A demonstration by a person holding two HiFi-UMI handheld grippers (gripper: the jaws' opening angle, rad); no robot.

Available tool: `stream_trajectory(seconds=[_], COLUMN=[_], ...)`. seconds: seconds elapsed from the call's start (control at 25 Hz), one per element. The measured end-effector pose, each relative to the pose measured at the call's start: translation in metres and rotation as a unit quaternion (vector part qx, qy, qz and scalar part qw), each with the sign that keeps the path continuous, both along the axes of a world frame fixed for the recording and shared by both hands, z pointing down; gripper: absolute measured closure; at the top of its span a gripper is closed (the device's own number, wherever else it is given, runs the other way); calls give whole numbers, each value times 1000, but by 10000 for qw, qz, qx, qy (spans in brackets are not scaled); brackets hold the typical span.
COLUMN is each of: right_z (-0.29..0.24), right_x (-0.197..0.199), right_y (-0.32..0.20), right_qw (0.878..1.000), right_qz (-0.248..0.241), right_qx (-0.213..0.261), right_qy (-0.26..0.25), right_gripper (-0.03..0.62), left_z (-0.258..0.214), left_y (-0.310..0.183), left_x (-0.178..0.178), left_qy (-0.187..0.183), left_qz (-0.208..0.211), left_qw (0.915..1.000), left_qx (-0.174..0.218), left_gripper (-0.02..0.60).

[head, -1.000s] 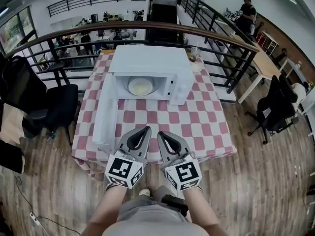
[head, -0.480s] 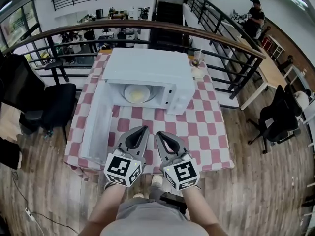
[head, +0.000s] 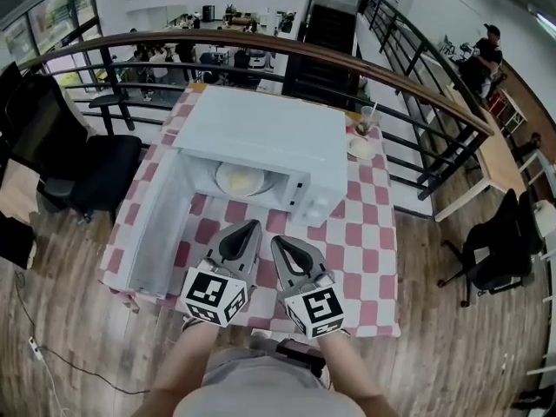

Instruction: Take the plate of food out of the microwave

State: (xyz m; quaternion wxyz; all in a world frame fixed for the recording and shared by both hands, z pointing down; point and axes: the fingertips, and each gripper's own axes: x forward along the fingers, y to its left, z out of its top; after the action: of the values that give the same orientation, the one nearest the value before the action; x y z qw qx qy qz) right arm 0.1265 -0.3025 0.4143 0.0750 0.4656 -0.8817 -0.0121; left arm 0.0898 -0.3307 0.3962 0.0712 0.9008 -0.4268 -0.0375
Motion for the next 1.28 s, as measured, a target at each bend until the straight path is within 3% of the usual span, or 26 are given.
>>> stream_trajectory(seconds=[0.4,0.64,0.68,0.72,0.76,0.8,0.96,1.08,1.28], right_z=[15,17,18,19,20,22,28,32,41], right_x=[7,5,6,7,8,9,9,8,6], right_y=[-27,-39,-42,-44,-47,-50,-60,-67,-77], right_qw=[9992,9989,9989,9989,9989,9989,9988,9985,9981], right_qz=[-342,-363,-352,-330,-300,-269,-159,-88,-31], right_qx=[-206,-260,-269,-285,-308,-332,-405,-468,-585], right_qy=[-96,-164,-169,-176,-187,-201,-235,-253,-215], right_gripper=[566,566,566,566,566,566,566,566,566], left_z=[15,23,25,28,32,36,55,70,102], left_y=[-24,-39,-42,-45,-48,-51,-62,-74,-97], left_x=[5,-6,-7,-6,-5,-4,-7,-15,-29], left_qy=[-70,153,234,317,383,409,354,801,1537], left_qz=[-442,-626,-605,-564,-513,-464,-405,-460,-684], left_qw=[9988,9967,9962,9955,9946,9937,9903,9820,9585], left_qx=[-204,-504,-586,-693,-817,-937,-1280,-1647,-2301], left_gripper=[580,576,560,489,378,320,359,371,389])
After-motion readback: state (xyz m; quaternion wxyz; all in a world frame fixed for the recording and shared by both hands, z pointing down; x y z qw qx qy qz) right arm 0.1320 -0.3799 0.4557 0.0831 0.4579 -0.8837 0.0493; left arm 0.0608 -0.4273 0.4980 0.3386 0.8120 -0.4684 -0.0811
